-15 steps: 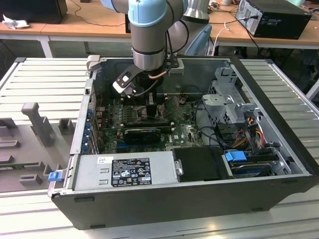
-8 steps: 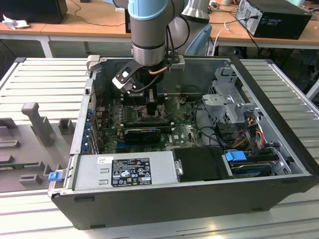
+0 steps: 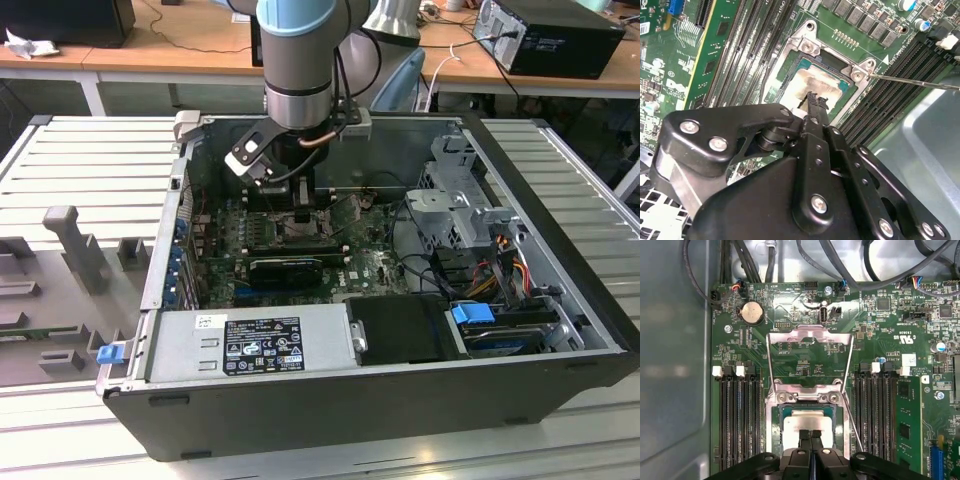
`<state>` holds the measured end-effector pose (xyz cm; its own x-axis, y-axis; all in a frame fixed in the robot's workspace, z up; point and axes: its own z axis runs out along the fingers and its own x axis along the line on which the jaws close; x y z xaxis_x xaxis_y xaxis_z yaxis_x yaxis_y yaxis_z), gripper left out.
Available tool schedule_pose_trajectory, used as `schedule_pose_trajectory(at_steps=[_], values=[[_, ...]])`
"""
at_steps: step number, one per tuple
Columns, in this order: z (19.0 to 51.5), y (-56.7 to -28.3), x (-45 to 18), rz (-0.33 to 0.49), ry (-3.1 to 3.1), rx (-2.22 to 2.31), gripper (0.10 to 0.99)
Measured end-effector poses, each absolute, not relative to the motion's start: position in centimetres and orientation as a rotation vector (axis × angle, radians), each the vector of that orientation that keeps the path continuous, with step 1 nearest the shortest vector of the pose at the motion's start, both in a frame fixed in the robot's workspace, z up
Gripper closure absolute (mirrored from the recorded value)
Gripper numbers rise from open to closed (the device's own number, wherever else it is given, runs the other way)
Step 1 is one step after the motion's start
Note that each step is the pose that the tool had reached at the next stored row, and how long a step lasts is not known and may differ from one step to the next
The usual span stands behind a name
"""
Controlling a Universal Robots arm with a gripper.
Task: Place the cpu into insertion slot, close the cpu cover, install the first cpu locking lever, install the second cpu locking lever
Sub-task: 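Place the cpu into insertion slot, then close the cpu cover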
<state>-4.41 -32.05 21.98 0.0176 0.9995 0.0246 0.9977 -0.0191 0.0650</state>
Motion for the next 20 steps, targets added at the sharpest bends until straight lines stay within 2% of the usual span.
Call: schedule_pose_trajectory(at_steps=[20], values=[[23.6, -32.1, -3.2, 0.092, 2.184, 2.224, 0.98]])
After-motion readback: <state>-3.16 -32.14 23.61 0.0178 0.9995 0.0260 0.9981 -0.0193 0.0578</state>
